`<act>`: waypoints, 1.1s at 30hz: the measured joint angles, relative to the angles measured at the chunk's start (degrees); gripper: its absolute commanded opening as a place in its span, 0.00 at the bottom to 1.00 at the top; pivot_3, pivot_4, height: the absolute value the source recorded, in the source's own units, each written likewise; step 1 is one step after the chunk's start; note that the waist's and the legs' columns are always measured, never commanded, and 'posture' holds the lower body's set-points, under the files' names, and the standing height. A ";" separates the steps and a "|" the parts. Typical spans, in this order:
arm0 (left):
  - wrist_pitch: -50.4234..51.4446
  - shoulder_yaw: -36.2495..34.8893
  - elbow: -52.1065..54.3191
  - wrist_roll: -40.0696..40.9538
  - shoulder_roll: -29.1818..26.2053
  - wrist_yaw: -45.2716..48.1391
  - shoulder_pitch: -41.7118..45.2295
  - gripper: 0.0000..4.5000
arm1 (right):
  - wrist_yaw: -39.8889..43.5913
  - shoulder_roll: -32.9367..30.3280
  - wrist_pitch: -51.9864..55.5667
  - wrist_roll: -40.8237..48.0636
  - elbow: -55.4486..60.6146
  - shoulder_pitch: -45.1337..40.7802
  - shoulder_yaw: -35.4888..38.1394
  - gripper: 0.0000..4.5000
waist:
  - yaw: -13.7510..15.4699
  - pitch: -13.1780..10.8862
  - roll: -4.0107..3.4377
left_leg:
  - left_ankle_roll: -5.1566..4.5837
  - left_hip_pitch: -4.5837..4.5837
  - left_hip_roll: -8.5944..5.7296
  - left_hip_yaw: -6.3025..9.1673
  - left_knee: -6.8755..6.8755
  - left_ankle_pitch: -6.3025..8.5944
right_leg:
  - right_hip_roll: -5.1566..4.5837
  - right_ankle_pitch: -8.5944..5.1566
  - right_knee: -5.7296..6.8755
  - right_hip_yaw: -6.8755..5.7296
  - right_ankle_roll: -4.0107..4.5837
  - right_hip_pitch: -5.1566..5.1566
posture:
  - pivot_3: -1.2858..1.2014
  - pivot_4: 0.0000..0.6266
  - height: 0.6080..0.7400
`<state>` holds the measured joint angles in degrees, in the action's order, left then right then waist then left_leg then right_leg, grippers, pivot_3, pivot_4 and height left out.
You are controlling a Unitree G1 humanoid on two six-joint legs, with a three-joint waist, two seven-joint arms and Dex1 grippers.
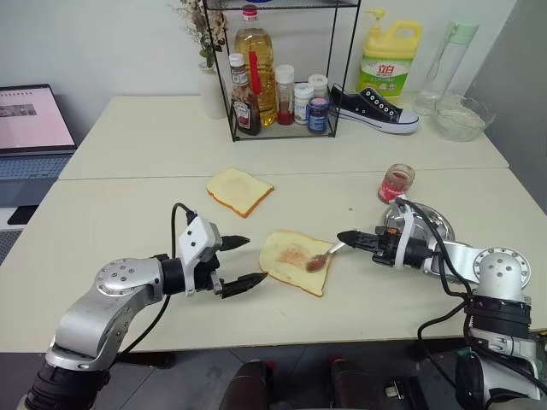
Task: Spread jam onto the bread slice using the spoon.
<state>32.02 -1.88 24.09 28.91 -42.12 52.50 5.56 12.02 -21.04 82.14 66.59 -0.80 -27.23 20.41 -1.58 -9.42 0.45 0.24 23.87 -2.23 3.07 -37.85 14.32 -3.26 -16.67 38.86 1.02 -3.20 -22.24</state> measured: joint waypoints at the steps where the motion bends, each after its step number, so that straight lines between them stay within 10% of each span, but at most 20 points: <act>1: 0.00 0.00 -0.01 -0.01 0.00 0.07 0.10 1.00 | -0.48 0.65 0.00 0.04 -0.03 -0.35 0.42 0.01 | -0.02 0.00 0.00 | 0.00 0.00 0.00 0.00 0.01 0.00 | 0.00 0.00 0.00 0.01 0.00 0.00 | 0.52 0.24 1.00; 10: 0.00 0.40 -0.17 -0.04 0.40 0.17 1.73 1.00 | -4.93 11.16 -3.57 -1.17 -4.75 -7.31 -0.93 0.01 | -0.15 -0.01 -0.02 | 0.00 0.00 0.02 0.00 0.02 0.00 | 0.04 0.00 0.01 -0.01 0.00 -0.04 | 0.52 0.24 1.00; 33: 1.39 3.60 -6.27 0.46 5.16 1.01 14.24 1.00 | -11.75 2.57 -1.79 12.17 5.06 -0.47 11.25 0.01 | 1.33 -0.20 0.02 | 0.00 0.20 -0.07 0.22 -0.16 -0.02 | -0.01 0.00 0.04 -0.14 -0.01 -0.02 | 0.52 0.24 1.00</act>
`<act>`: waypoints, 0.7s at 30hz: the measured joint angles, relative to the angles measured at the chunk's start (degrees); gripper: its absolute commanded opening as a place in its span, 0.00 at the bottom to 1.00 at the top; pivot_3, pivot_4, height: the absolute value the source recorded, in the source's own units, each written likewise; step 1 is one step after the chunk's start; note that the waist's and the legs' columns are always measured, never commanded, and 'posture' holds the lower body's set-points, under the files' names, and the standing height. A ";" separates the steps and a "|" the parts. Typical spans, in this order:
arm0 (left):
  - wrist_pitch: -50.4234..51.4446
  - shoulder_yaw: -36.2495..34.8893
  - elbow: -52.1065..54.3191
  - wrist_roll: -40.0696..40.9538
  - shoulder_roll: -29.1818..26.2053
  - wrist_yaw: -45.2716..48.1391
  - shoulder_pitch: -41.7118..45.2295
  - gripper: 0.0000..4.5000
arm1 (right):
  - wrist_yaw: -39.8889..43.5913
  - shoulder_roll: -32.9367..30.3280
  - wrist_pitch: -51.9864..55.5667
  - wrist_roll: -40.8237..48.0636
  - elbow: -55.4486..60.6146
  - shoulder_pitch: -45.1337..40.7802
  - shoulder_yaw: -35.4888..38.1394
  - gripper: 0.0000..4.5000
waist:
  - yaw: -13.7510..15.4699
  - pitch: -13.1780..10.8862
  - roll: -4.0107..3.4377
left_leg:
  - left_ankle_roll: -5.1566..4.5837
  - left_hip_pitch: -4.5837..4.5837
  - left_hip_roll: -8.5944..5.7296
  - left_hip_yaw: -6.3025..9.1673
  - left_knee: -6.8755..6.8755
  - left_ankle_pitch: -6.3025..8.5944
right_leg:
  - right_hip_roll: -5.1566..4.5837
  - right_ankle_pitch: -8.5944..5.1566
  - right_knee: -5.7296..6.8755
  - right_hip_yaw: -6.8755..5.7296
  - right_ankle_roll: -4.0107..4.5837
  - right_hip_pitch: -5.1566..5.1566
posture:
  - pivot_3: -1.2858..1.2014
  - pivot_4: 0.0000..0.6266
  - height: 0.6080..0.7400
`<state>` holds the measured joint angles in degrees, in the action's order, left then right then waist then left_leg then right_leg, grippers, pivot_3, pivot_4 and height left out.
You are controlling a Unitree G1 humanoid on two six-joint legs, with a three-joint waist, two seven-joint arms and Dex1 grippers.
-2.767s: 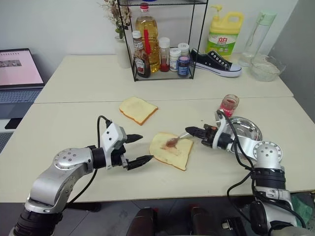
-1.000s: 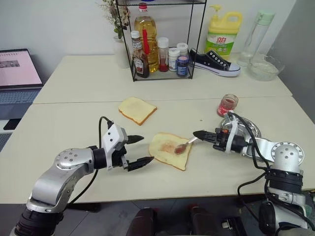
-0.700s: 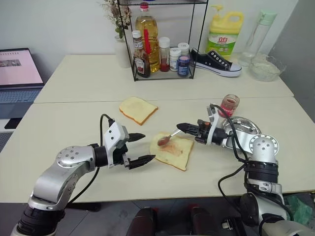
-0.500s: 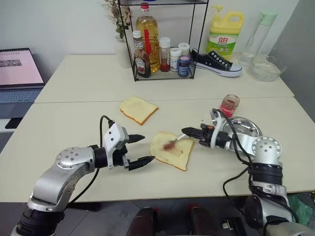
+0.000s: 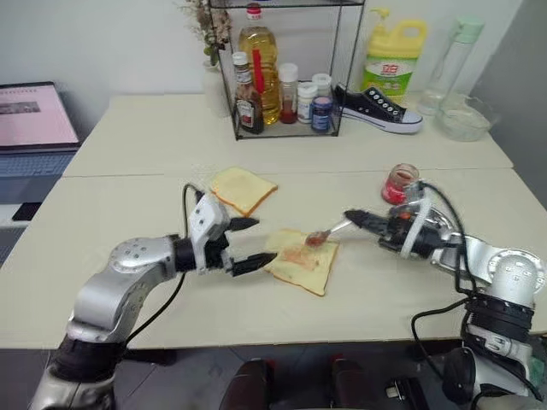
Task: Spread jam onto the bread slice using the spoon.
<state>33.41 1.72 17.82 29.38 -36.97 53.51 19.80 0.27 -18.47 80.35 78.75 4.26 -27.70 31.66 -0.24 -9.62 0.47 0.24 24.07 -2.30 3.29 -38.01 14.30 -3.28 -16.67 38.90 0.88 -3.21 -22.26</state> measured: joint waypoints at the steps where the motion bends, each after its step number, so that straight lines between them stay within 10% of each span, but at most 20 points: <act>1: 0.05 0.76 -0.28 0.19 0.60 0.51 3.24 1.00 | -1.94 -1.36 -1.40 2.15 1.47 0.29 1.60 0.01 | 0.26 0.00 0.04 | 0.00 0.01 -0.01 -0.02 -0.03 0.00 | 0.00 0.01 -0.02 -0.02 -0.01 0.02 | 0.52 0.24 1.00; 10: -7.46 11.83 -13.88 -5.47 10.32 6.90 19.96 1.00 | -12.98 -13.27 -14.66 12.30 5.02 9.29 10.47 0.01 | -0.87 0.02 0.11 | -0.03 -0.11 0.06 -0.34 0.11 0.01 | 0.07 0.01 -0.09 0.15 -0.02 0.05 | 0.52 0.24 1.00; 21: -20.96 18.30 -31.64 -13.77 19.53 13.58 24.85 1.00 | -3.19 -19.59 -20.75 3.40 -4.80 17.34 8.50 0.01 | -1.43 0.01 0.11 | -0.05 -0.15 0.05 -0.37 0.09 0.00 | 0.09 0.01 -0.07 0.18 -0.02 0.08 | 0.52 0.24 1.00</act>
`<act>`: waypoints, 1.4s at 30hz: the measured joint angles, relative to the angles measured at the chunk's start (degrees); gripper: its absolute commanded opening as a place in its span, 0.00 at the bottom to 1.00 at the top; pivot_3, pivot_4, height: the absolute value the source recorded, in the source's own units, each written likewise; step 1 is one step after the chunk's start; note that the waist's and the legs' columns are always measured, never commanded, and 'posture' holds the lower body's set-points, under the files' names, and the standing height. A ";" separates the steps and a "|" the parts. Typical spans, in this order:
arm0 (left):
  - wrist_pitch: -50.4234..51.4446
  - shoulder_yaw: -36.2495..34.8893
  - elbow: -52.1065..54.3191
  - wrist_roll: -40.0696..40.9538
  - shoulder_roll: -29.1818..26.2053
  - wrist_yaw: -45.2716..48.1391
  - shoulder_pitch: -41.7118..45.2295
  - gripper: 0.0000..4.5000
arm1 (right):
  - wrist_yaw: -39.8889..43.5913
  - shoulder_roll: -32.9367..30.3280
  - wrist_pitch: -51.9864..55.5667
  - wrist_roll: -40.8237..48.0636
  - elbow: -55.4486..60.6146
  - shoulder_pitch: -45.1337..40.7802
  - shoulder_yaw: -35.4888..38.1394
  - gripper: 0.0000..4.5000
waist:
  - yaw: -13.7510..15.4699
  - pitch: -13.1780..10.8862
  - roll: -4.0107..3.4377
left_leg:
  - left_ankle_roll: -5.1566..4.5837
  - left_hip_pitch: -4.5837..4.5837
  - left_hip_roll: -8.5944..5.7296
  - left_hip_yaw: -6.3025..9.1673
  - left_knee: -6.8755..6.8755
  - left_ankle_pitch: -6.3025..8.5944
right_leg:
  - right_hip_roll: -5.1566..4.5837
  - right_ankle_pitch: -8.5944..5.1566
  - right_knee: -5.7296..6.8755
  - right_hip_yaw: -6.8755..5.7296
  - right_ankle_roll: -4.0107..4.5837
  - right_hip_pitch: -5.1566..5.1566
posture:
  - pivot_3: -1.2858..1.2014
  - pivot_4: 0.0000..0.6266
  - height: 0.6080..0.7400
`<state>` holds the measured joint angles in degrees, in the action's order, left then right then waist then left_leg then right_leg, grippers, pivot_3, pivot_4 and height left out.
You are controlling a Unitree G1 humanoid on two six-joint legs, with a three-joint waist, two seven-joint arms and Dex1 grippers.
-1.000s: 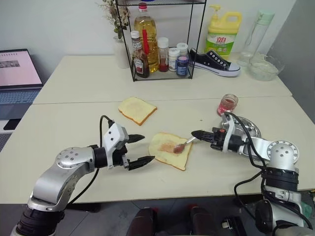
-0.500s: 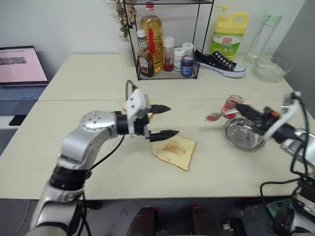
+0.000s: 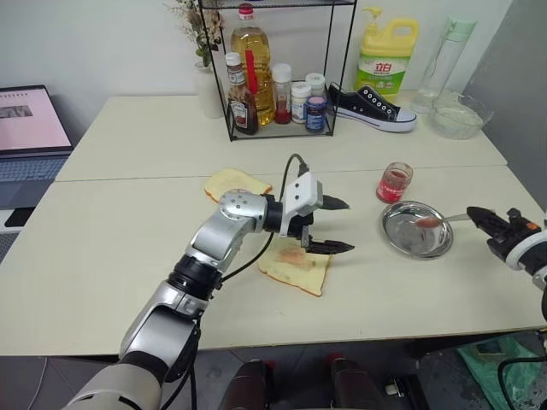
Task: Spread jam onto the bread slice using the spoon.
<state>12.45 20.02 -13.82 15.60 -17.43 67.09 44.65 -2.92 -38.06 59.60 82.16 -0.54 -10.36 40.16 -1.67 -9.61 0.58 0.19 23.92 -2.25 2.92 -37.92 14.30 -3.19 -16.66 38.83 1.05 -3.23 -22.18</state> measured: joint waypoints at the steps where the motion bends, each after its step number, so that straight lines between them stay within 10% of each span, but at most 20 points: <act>1: -0.59 0.00 -0.92 -0.29 0.40 0.15 0.37 1.00 | 0.95 -0.07 -0.22 -0.98 -1.01 -0.13 -0.94 0.01 | 0.00 0.00 0.00 | 0.00 0.00 0.00 0.00 0.00 0.00 | 0.00 0.00 0.00 0.00 0.00 -0.01 | 0.52 0.24 1.00; 14: -6.72 -1.20 -8.91 -3.97 4.84 -1.58 3.41 1.00 | 19.56 -3.27 -5.52 -17.62 -20.12 -7.77 -6.69 0.01 | 0.15 0.00 0.00 | 0.00 0.00 -0.03 0.02 -0.03 0.00 | -0.02 0.00 -0.01 -0.02 0.00 0.03 | 0.52 0.24 1.00; 28: -6.39 -1.89 -7.77 -4.12 5.40 -2.55 2.96 1.00 | 21.62 -2.41 -6.00 -23.04 -24.41 -10.56 -5.03 0.99 | 0.17 0.00 0.00 | 0.00 0.00 -0.03 0.03 -0.04 0.00 | -0.03 0.00 0.00 -0.02 0.00 0.03 | 0.52 0.24 1.00; 42: -3.39 -7.51 -4.25 -3.64 -5.61 -2.31 -0.58 1.00 | 27.94 -17.10 -0.77 -28.91 -8.59 5.24 -1.98 0.99 | -0.15 0.01 -0.06 | 0.00 -0.06 0.01 0.04 0.00 0.00 | 0.01 0.00 0.03 -0.01 -0.01 0.01 | 0.52 0.24 1.00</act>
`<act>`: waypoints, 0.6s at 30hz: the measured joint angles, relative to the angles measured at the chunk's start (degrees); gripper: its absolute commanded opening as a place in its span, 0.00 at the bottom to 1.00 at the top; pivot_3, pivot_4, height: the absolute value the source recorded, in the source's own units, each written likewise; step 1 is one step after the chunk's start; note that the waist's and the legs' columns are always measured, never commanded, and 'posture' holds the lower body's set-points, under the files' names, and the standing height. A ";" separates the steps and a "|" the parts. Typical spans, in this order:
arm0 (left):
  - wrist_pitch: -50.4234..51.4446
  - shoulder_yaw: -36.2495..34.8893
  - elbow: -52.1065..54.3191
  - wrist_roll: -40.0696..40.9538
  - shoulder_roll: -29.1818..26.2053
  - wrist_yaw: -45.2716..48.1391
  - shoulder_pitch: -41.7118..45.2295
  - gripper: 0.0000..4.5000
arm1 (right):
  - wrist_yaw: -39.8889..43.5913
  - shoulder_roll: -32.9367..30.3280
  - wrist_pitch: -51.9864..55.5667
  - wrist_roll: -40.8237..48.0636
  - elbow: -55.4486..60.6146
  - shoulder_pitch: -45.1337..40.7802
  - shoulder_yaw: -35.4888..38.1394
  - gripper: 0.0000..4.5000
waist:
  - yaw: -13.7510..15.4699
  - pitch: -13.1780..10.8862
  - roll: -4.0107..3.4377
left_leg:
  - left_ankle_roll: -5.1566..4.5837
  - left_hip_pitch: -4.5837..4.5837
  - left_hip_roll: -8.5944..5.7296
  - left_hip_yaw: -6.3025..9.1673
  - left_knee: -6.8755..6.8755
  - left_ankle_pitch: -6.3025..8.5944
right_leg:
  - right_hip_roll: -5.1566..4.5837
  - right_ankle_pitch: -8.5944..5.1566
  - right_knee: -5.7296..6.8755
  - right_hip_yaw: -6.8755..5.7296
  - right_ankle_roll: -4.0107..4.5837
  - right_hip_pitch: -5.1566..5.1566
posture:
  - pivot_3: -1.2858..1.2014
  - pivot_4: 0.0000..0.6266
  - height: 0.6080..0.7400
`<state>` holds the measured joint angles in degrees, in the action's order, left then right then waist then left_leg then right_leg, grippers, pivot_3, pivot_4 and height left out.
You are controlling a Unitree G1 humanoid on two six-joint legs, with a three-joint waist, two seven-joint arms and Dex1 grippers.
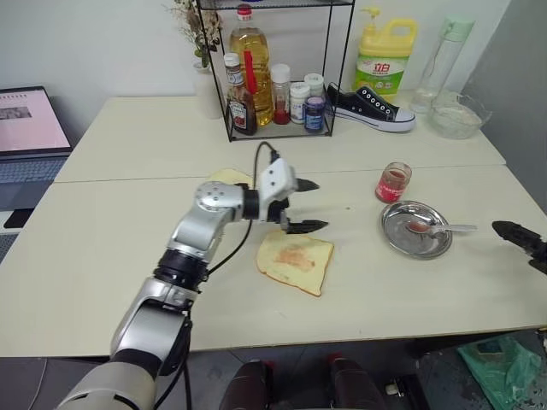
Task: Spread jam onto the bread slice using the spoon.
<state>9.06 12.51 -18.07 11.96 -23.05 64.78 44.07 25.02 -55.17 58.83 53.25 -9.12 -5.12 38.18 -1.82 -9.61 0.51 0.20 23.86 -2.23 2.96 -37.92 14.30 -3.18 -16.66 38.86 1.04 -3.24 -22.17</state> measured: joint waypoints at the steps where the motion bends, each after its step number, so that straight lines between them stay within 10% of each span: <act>1: 0.62 -0.90 0.30 0.26 -1.36 0.09 -0.75 1.00 | 1.31 -1.45 -0.58 -1.36 1.12 1.08 -0.63 0.99 | -0.01 0.00 0.00 | 0.00 -0.01 0.01 0.00 0.00 0.00 | 0.01 0.00 0.00 0.00 0.00 0.01 | 0.52 0.24 1.00; 9: 10.13 -8.09 8.12 3.50 -12.98 -0.10 -5.53 1.00 | 13.14 -6.87 -6.90 -8.28 19.36 3.84 -8.36 0.99 | 0.22 -0.02 0.03 | 0.01 0.02 0.01 0.08 -0.04 0.00 | -0.02 0.00 -0.01 -0.06 -0.01 0.02 | 0.52 0.24 1.00; 18: 25.55 -18.49 22.82 10.41 -30.86 2.32 -20.53 1.00 | 17.80 -6.58 -1.02 4.54 41.74 0.02 -14.56 0.99 | 0.45 -0.13 0.19 | 0.01 0.04 0.05 0.26 -0.03 0.00 | -0.26 -0.01 -0.08 -0.08 0.00 0.05 | 0.52 0.24 1.00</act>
<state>34.61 -5.98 4.76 22.37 -53.91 67.10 23.54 42.83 -61.75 57.80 57.78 32.61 -5.10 23.62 -1.37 -9.73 0.70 0.21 23.89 -2.18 3.21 -37.95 14.30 -3.43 -16.67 38.78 0.96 -3.24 -22.12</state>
